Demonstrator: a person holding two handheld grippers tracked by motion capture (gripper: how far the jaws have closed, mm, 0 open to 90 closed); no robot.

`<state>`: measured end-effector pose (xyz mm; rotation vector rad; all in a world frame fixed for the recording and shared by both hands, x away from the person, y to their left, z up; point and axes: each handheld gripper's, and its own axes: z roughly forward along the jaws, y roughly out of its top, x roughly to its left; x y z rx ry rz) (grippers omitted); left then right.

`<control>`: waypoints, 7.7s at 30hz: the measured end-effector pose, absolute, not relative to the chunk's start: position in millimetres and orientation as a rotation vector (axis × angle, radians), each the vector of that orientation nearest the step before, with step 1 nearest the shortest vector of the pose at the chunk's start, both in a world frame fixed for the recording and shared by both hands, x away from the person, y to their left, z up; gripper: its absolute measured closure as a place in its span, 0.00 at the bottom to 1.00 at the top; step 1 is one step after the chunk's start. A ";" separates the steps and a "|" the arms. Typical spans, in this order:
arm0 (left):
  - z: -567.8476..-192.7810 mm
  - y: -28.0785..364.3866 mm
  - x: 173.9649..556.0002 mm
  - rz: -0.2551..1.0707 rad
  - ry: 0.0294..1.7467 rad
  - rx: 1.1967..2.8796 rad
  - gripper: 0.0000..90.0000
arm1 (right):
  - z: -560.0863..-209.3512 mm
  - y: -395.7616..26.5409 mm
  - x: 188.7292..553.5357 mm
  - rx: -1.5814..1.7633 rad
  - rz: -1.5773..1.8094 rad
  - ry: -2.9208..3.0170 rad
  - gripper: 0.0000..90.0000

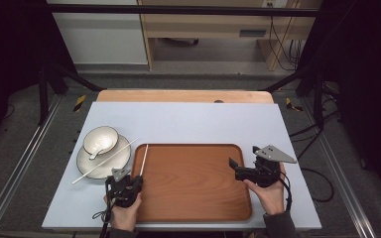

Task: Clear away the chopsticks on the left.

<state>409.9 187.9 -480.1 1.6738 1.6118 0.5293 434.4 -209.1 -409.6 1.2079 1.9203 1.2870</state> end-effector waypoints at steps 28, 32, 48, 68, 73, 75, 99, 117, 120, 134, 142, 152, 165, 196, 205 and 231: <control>-433.9 215.1 405.5 0.562 1.164 1.823 0.56 | -407.3 -212.5 432.7 1.218 1.304 1.902 0.08; -429.2 228.6 402.3 0.586 1.109 1.872 0.49 | -407.4 -214.5 432.6 1.229 1.307 1.896 0.08; -442.7 286.1 398.3 0.588 1.067 1.923 0.34 | -409.8 -210.8 433.9 1.218 1.298 1.916 0.08; -447.6 327.8 433.4 0.672 1.167 2.033 0.51 | -412.4 -208.5 435.6 1.216 1.281 1.928 0.08; -445.7 330.5 441.5 0.693 1.152 2.068 0.53 | -412.8 -208.3 436.1 1.216 1.277 1.929 0.08; -447.7 332.3 447.9 0.677 1.163 2.071 0.55 | -413.3 -207.8 436.3 1.213 1.274 1.932 0.08; -454.3 327.9 456.7 0.541 1.141 2.109 0.91 | -414.0 -205.8 436.2 1.211 1.272 1.940 0.08; -445.1 311.9 441.8 0.503 1.171 2.029 0.94 | -415.6 -208.6 436.9 1.214 1.263 1.940 0.08; -440.1 307.5 435.7 0.524 1.173 2.013 0.94 | -415.0 -209.2 436.5 1.216 1.266 1.939 0.08; -428.1 275.6 408.1 0.593 1.250 1.865 0.94 | -414.1 -212.6 436.2 1.219 1.270 1.926 0.07; -427.6 252.1 393.3 0.665 1.289 1.805 0.94 | -413.7 -211.2 435.6 1.220 1.265 1.926 0.07; -429.8 232.0 385.3 0.698 1.350 1.752 0.94 | -413.7 -207.7 435.7 1.218 1.260 1.924 0.07; -431.4 202.9 375.7 0.703 1.380 1.690 0.94 | -408.7 -206.7 433.0 1.197 1.289 1.918 0.07; -476.7 165.9 375.1 0.651 1.501 1.618 0.94 | -412.5 -202.8 435.2 1.193 1.286 1.942 0.07; -483.1 161.1 377.4 0.631 1.515 1.637 0.94 | -413.1 -202.9 435.6 1.194 1.282 1.946 0.07; -483.4 160.9 379.9 0.610 1.519 1.690 0.89 | -412.5 -202.6 434.9 1.193 1.287 1.943 0.07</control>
